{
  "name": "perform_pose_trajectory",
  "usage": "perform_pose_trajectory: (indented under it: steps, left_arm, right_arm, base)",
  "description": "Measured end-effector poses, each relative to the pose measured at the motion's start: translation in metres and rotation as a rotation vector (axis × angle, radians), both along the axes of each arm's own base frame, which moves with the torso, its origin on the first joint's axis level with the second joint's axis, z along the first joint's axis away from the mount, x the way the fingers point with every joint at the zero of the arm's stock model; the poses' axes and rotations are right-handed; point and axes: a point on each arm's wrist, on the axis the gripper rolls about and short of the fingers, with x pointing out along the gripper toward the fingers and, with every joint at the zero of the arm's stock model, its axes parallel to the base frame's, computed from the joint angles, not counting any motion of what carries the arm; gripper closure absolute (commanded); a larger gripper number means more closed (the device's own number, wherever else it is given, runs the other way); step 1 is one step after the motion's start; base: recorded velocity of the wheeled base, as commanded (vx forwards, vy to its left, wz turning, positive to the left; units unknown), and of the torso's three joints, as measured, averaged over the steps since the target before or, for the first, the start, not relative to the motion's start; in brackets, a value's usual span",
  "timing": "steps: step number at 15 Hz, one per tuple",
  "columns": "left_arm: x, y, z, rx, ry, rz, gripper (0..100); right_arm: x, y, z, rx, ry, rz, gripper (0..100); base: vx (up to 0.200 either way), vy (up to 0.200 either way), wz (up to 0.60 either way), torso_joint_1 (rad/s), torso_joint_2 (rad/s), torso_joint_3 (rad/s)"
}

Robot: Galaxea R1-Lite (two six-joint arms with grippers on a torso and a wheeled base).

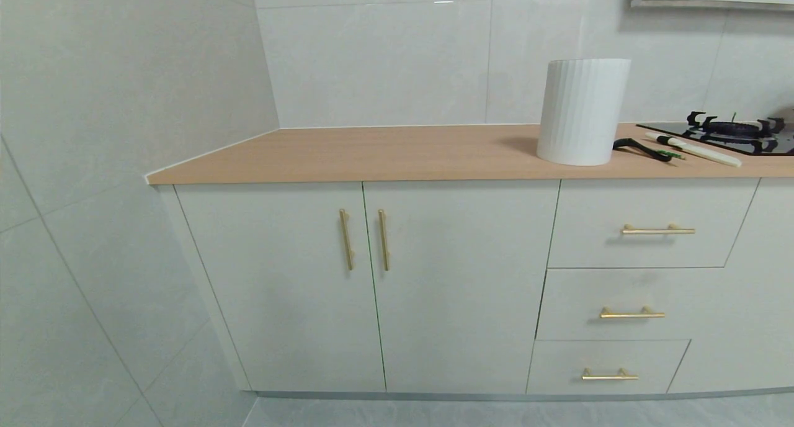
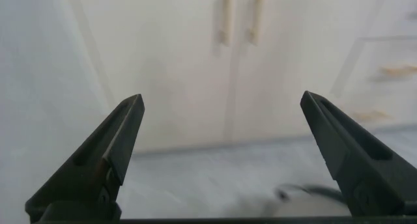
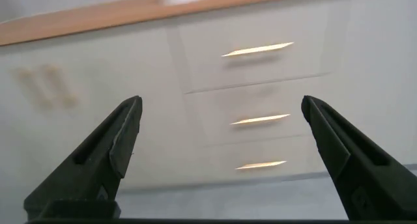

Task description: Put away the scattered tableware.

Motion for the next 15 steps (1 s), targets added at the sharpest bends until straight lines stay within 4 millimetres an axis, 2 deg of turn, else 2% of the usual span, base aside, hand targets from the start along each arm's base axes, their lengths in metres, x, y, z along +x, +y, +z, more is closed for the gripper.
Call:
perform_pose_trajectory:
  steps: [3, 6, 9, 11, 15]
  left_arm:
    - [-0.011, 0.001, -0.012, 0.016, -0.066, 0.133, 0]
    - [-0.015, -0.002, -0.024, 0.036, -0.086, 0.21, 0]
    - [-0.012, -0.003, -0.049, 0.082, -0.065, 0.25, 0]
    - [-0.008, -0.003, -0.057, 0.079, -0.099, 0.253, 0]
    - [-0.005, -0.003, -0.065, 0.068, -0.121, 0.255, 0]
  right_arm:
    - [-0.028, 0.001, -0.025, -0.118, -0.051, -0.177, 0]
    - [-0.034, 0.002, -0.046, -0.161, -0.079, -0.288, 0]
    - [-0.021, 0.004, -0.076, -0.174, -0.051, -0.224, 0]
    - [-0.012, 0.007, -0.094, -0.18, -0.043, -0.097, 0]
    - [-0.009, 0.009, -0.102, -0.176, -0.034, 0.0, 0]
  base:
    - [0.0, 0.0, 0.0, 0.0, 0.0, 0.0]
    - [0.0, 0.0, 0.0, 0.0, 0.0, 0.0]
    - [0.0, 0.0, 0.0, 0.0, 0.0, 0.0]
    - [0.0, 0.0, 0.0, 0.0, 0.0, 0.0]
    - [0.0, 0.0, 0.0, 0.0, 0.0, 0.0]
